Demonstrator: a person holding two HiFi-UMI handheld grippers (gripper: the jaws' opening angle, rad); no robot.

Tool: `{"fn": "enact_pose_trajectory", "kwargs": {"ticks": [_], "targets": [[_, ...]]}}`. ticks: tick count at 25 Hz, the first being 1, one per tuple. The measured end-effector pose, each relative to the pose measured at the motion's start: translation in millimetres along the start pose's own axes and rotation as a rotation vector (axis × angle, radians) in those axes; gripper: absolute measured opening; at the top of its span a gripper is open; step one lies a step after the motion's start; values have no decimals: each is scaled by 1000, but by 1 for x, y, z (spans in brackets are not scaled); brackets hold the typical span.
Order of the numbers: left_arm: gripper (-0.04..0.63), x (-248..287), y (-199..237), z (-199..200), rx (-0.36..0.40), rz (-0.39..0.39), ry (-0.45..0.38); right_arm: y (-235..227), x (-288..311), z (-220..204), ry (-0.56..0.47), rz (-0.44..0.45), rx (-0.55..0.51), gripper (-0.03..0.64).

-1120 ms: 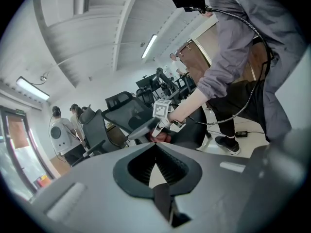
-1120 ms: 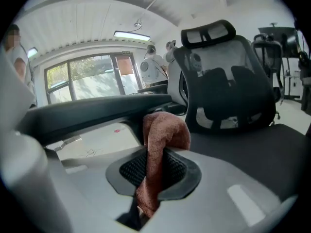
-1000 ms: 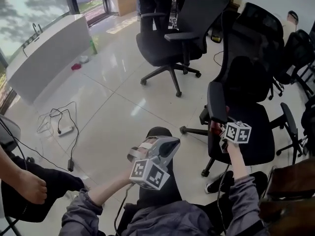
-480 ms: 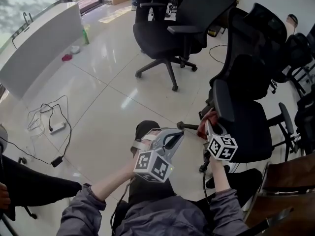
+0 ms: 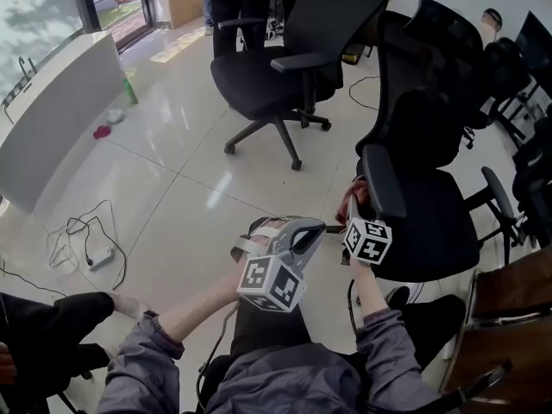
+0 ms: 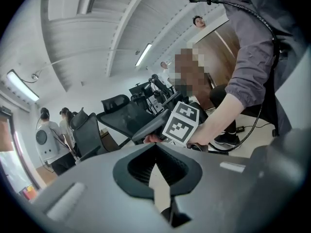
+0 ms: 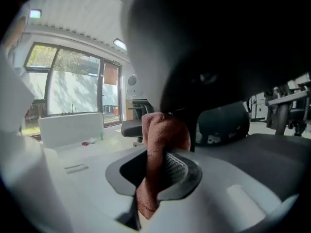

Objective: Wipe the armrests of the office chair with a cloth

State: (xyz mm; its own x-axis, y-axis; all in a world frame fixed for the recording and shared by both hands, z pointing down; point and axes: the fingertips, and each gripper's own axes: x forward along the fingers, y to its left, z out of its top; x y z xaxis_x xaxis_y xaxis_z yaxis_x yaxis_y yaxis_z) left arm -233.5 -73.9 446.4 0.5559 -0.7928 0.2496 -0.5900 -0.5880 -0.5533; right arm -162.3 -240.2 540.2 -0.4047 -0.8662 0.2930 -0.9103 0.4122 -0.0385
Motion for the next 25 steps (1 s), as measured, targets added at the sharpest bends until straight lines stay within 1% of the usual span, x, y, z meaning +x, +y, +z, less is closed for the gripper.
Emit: {"fn": "enact_pose_trajectory", "kwargs": {"ticks": [4, 7, 9, 12, 15, 16, 18, 21, 25], "targets": [[17, 15, 0, -11, -19, -27, 10, -12, 19, -16, 21, -68, 15, 49], [17, 21, -5, -16, -37, -42, 13, -23, 33, -38, 88, -90, 24, 49], [17, 25, -8, -22, -44, -46, 20, -24, 38, -57, 151, -86, 44, 49], [17, 30, -13, -38, -46, -53, 46, -17, 41, -87, 246, -55, 48, 51], [17, 36, -22, -61, -64, -73, 90, -16, 38, -100, 284, -46, 78, 49], [17, 38, -26, -69, -69, -80, 107, -16, 36, -97, 281, -43, 76, 50], [17, 43, -32, -82, -72, -90, 137, -13, 32, -82, 245, -24, 34, 49], [17, 49, -37, -93, -75, -100, 163, -7, 22, -51, 157, -5, -60, 51], [17, 51, -39, -101, -86, -109, 175, 1, 8, -17, 22, -27, -197, 51]]}}
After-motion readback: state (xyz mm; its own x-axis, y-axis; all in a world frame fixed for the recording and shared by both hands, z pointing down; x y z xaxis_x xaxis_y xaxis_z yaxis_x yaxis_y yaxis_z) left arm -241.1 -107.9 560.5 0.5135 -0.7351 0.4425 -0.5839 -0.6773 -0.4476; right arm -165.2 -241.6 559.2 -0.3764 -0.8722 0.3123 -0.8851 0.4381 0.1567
